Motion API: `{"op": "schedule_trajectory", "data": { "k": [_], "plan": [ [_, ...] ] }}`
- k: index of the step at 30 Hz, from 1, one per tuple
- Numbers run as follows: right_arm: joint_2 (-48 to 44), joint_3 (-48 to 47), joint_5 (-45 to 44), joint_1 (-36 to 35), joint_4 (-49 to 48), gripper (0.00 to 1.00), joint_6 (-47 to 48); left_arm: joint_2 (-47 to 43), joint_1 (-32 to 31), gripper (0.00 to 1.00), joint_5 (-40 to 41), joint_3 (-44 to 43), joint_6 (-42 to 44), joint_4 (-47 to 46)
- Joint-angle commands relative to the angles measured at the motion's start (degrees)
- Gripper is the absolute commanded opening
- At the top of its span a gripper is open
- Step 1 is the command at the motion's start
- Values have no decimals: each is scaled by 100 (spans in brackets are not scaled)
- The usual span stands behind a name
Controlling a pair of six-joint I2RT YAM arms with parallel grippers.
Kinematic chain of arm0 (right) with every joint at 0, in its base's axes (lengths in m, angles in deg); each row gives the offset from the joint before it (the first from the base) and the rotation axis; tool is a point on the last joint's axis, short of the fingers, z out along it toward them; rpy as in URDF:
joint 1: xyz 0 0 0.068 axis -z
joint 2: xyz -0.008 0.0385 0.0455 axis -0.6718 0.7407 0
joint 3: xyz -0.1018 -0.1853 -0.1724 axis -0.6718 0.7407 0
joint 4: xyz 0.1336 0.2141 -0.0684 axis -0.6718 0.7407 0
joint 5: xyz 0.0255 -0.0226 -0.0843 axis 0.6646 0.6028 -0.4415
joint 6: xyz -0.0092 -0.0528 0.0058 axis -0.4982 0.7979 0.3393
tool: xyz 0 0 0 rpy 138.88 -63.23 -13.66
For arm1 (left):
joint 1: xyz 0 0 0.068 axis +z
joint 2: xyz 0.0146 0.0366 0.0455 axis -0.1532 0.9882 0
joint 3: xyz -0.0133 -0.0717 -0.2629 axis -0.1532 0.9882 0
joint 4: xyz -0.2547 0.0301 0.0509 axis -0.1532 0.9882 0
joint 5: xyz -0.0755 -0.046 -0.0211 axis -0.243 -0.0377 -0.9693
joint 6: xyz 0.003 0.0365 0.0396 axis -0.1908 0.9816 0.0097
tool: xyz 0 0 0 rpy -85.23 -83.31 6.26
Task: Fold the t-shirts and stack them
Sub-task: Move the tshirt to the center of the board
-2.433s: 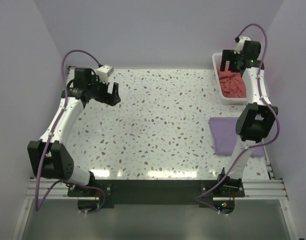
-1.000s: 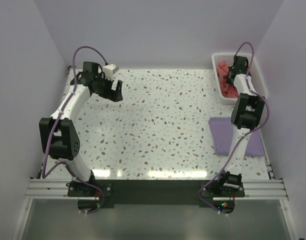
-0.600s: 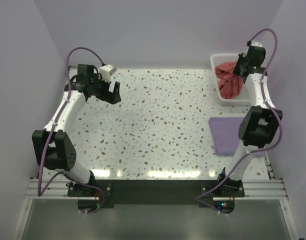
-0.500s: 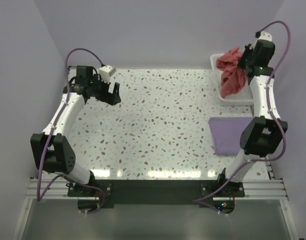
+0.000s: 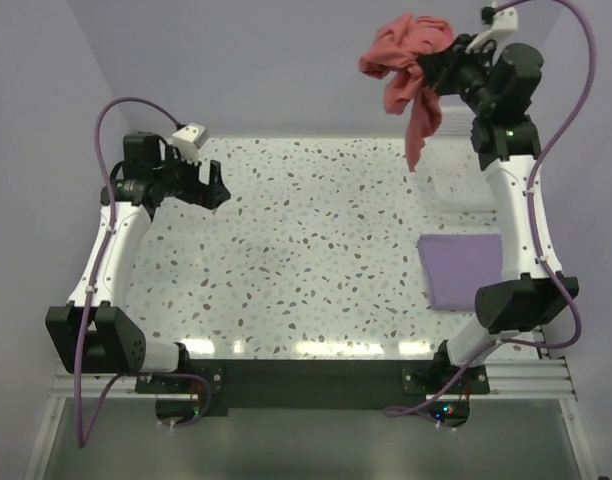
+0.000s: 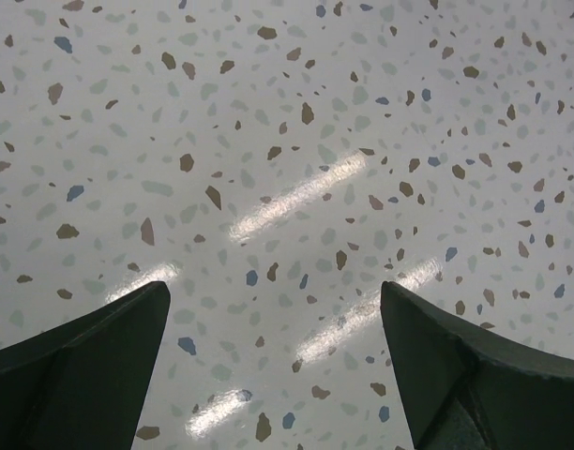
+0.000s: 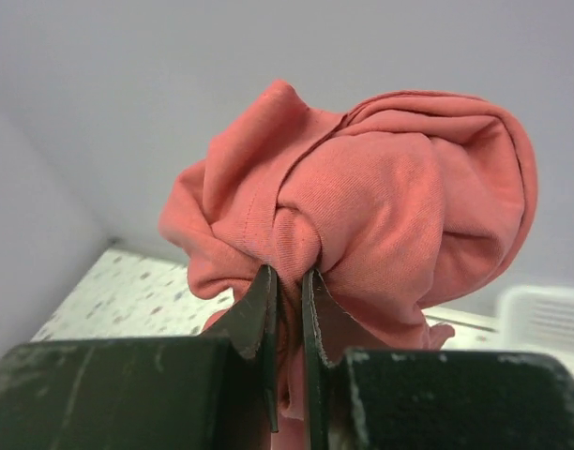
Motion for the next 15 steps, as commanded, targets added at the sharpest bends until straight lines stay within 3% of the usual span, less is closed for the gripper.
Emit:
{"op": "schedule_trajectory", "data": {
  "k": [1, 3, 4, 5, 6, 7, 15],
  "plan": [
    [-325, -53, 939, -909, -115, 0, 285, -260, 332, 100, -437, -196, -262, -31],
    [-430, 351, 1220, -1315, 281, 0, 976, -356, 499, 100, -569, -276, -236, 39],
    [-439, 483, 1525, -1735, 543, 18, 1364, -392, 526, 100, -622, -276, -210, 83],
    [-378, 658, 1589, -1939, 902, 73, 1890, -462, 544, 100, -614, -276, -158, 118],
    [-343, 773, 1486, -2089, 1567, 92, 2487, -488, 570, 100, -588, -250, -114, 145],
    [-290, 905, 1363, -2169, 1722, 99, 2528, -515, 570, 100, -553, -241, -70, 215],
    [490, 1723, 1108, -2222, 3058, 99, 3213, -454, 632, 100, -517, 417, 905, 611]
  ]
}}
